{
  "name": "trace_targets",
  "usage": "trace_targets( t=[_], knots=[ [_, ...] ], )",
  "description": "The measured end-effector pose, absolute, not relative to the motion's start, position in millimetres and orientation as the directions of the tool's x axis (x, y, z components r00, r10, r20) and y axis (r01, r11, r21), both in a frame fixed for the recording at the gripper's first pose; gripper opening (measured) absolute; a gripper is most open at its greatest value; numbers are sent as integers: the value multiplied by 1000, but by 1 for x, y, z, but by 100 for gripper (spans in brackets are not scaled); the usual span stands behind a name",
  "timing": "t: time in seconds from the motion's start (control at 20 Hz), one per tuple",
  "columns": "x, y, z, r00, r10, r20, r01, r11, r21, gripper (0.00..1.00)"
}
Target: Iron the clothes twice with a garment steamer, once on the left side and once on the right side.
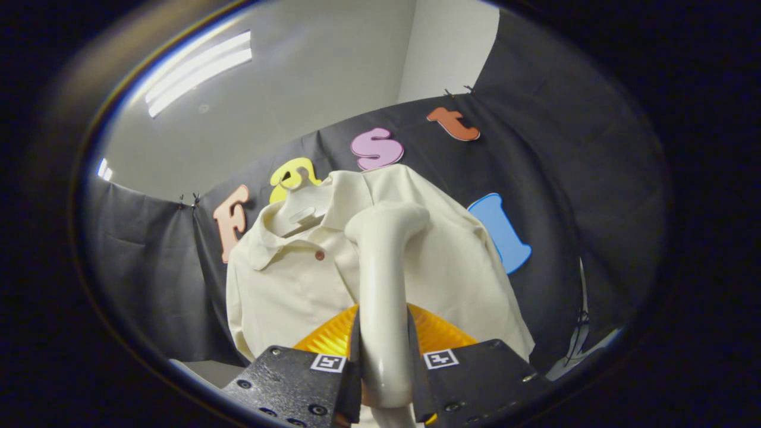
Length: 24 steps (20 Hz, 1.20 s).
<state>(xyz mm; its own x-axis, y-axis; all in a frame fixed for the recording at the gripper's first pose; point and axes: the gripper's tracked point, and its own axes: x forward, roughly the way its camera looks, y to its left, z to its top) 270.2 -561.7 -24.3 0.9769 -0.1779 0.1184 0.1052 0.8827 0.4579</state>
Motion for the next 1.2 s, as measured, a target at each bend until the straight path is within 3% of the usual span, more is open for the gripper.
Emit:
trace_targets(
  t=[1.2],
  knots=[
    [207, -548, -229, 970, -167, -175, 232, 844, 484, 33]
  ],
)
